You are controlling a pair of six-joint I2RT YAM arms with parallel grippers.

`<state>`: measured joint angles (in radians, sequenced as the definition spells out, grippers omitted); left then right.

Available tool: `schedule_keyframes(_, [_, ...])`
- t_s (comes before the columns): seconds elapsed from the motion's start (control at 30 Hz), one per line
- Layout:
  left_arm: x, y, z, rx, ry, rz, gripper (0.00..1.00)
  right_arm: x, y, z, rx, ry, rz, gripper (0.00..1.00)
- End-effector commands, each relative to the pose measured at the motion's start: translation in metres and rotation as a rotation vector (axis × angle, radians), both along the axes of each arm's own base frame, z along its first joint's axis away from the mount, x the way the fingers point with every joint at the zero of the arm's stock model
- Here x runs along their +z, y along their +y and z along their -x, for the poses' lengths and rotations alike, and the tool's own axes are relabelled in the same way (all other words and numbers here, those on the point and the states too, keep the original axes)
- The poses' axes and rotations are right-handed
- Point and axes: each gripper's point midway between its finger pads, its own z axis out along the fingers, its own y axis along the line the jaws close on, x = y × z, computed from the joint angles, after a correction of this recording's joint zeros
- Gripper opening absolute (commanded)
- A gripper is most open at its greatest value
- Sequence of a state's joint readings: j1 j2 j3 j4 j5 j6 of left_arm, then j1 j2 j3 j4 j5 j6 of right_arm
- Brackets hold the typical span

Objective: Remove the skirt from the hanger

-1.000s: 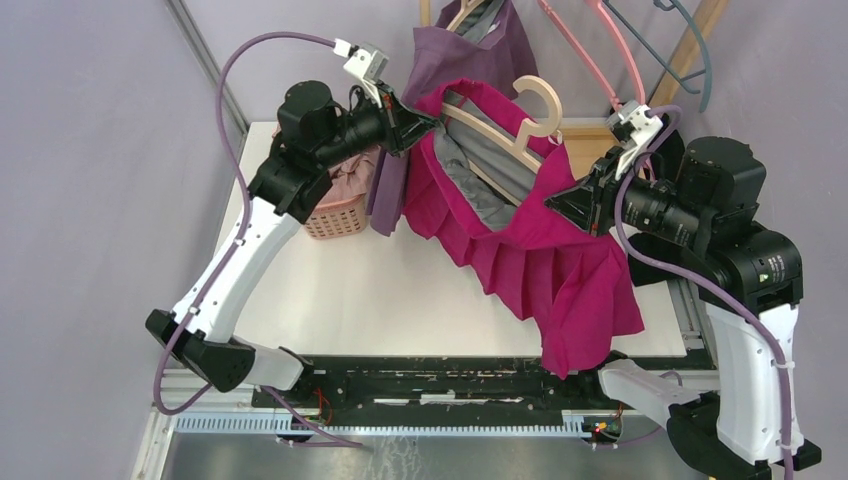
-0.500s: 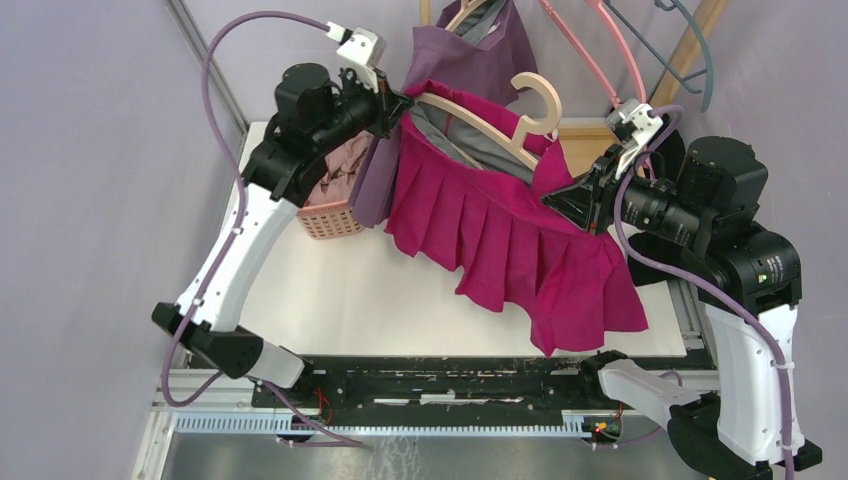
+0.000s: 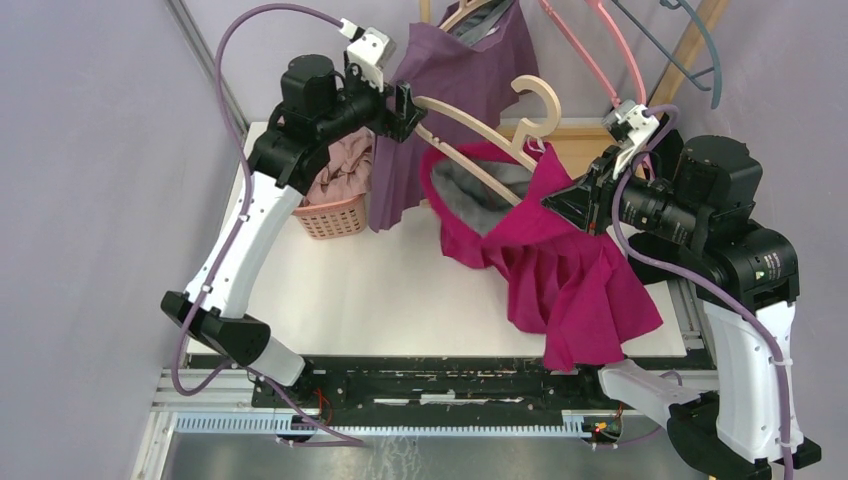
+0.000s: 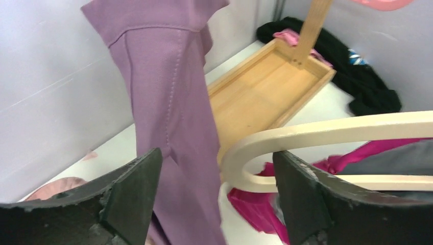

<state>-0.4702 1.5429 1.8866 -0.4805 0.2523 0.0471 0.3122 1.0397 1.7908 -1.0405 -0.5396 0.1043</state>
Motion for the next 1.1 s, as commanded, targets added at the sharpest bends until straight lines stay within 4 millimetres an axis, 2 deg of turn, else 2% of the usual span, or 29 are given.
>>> schedule_keyframes(0.0, [0.073, -0.001, 0.069, -0.254, -0.28, -0.034, 0.93, 0.033, 0.007, 0.006, 0.056, -0.133, -0.051, 0.01])
schedule_keyframes(0.1, [0.072, -0.004, 0.098, -0.403, -0.377, -0.123, 0.96, 0.032, 0.009, 0.004, 0.06, -0.126, -0.053, 0.01])
schedule_keyframes(0.2, [0.069, -0.008, 0.101, -0.452, -0.422, -0.166, 0.95, 0.033, 0.01, 0.004, 0.067, -0.125, -0.057, 0.01])
schedule_keyframes(0.37, [0.092, -0.03, 0.116, -0.622, -0.483, -0.08, 0.93, 0.036, 0.013, 0.004, 0.076, -0.124, -0.064, 0.01])
schedule_keyframes(0.47, [0.091, -0.044, 0.116, -0.715, -0.504, -0.041, 0.93, 0.034, 0.015, 0.002, 0.079, -0.117, -0.063, 0.01])
schedule_keyframes(0.63, [0.065, -0.061, 0.103, -0.796, -0.496, -0.03, 0.92, 0.037, 0.018, 0.001, 0.092, -0.12, -0.067, 0.01])
schedule_keyframes(1.07, [0.053, -0.067, 0.11, -0.854, -0.434, 0.059, 0.91, 0.042, 0.02, -0.002, 0.098, -0.133, -0.065, 0.01])
